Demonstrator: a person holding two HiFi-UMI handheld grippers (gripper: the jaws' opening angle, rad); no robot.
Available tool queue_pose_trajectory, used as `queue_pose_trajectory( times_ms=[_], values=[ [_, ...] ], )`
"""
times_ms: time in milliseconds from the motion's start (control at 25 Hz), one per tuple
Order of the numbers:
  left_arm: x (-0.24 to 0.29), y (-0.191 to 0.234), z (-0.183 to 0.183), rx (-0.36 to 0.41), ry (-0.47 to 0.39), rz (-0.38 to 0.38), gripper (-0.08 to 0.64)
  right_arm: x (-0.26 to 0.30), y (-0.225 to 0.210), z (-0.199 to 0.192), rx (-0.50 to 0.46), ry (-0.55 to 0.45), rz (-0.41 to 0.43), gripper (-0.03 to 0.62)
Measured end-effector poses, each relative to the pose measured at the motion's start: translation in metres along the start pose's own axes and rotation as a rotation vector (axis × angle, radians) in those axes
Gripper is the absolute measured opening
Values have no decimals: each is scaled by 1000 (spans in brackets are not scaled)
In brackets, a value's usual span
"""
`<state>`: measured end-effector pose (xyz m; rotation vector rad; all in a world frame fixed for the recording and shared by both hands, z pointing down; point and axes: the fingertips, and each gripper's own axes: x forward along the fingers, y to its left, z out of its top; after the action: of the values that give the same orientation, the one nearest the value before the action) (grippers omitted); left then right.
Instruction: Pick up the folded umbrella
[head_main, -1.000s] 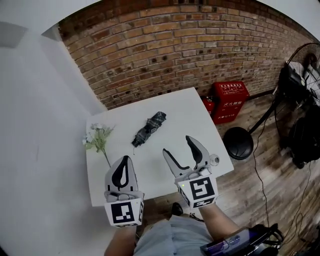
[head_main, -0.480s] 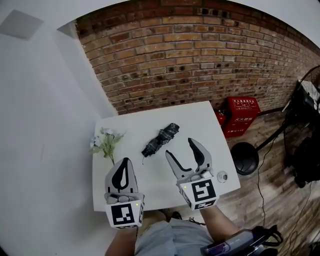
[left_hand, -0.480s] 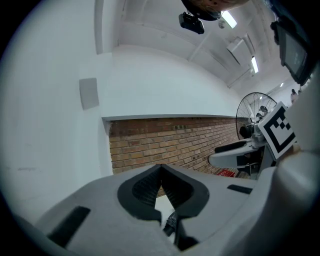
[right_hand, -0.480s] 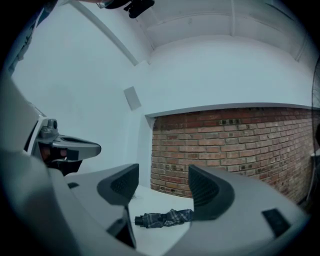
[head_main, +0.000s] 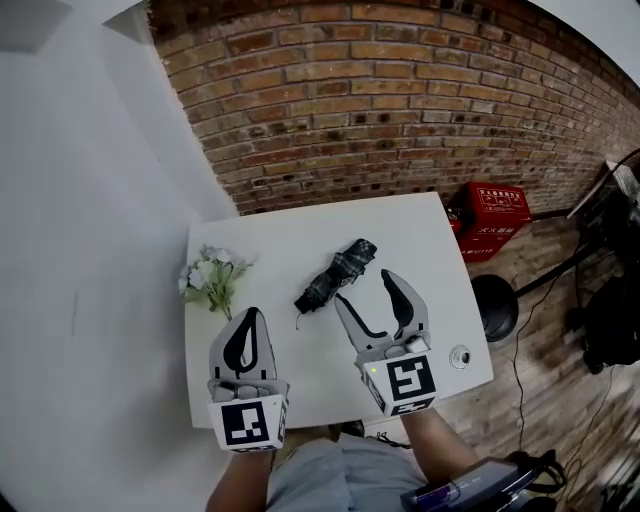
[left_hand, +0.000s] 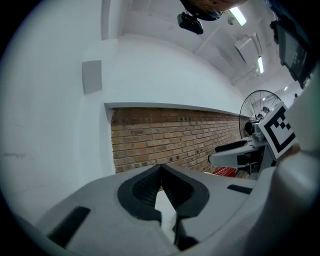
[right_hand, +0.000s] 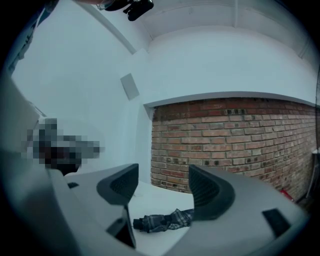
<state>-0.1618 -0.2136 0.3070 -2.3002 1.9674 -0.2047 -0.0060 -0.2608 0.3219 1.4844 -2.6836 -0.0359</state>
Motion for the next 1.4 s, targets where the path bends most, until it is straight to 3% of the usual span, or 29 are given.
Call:
queue_pose_trajectory(
  times_ms=[560,1120,1400],
  values=[
    [61,41,-73,-55,126,-50,6,79,17,-80,55,160,0,324],
    [86,71,-154,-107,277,-38,6,132,70,-174,135,317,124,311],
    [83,85,-167,-103,298,-22,6,137,94,-212,165,432,173,304]
  ],
)
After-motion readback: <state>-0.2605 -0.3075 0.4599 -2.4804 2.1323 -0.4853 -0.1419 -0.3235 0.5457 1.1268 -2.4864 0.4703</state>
